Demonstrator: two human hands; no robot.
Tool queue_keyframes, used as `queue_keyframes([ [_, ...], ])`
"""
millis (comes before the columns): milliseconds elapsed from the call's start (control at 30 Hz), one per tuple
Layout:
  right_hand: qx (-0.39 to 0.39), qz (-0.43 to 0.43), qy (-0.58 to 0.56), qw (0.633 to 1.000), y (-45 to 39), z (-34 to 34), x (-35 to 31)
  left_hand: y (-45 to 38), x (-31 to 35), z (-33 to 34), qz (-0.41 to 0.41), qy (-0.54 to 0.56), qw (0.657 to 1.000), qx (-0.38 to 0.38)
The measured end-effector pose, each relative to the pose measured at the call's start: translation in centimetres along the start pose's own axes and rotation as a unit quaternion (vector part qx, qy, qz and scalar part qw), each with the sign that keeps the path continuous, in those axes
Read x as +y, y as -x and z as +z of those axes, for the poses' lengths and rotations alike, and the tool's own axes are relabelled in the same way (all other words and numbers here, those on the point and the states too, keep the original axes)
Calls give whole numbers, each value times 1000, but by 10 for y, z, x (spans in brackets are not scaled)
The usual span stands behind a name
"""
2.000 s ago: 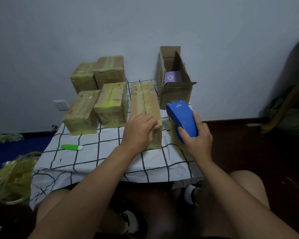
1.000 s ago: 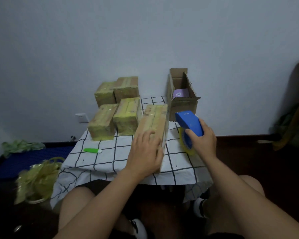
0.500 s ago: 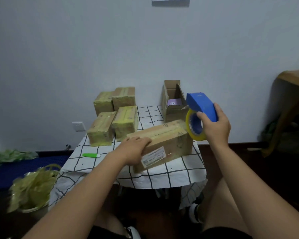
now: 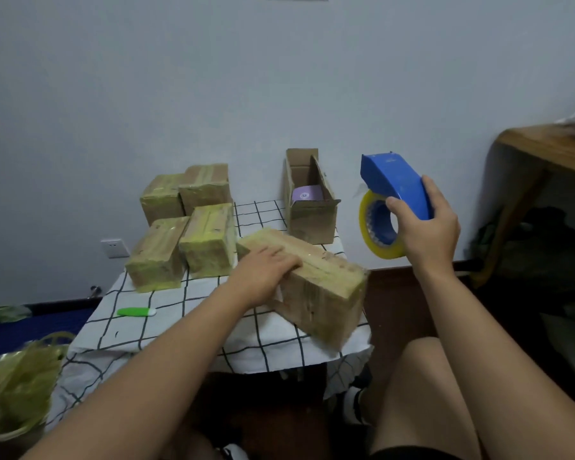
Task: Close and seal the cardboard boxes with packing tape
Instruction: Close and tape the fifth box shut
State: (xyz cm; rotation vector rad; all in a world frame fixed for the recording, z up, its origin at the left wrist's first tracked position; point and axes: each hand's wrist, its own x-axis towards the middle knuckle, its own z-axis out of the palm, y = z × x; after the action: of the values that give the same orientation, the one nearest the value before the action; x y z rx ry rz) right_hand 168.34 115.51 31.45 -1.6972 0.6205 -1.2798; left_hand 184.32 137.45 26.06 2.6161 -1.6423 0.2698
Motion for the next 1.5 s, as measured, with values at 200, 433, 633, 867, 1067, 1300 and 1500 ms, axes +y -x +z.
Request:
queue_keyframes([
  [200, -19, 3, -18, 1000, 5, 6, 2, 14, 8, 2, -74, 79, 989, 98],
  [433, -53, 10, -29, 998, 20, 19, 2, 36, 45, 18, -31, 57, 992, 107],
  [633, -116, 5, -45, 992, 33, 24, -2, 52, -1, 8, -85, 158, 982, 60],
  [867, -178, -2, -64, 982, 43, 38, -7, 57, -26, 18, -130, 298, 942, 85],
  [1067, -196, 4, -62, 979, 44, 56, 0, 44, -34, 31, -151, 316, 928, 123],
  [1300, -240, 10, -84, 967, 41, 66, 9, 36, -43, 40, -148, 316, 924, 156],
  [1500, -257, 11, -89, 962, 45, 62, 14, 34, -44, 29, -157, 302, 929, 145],
])
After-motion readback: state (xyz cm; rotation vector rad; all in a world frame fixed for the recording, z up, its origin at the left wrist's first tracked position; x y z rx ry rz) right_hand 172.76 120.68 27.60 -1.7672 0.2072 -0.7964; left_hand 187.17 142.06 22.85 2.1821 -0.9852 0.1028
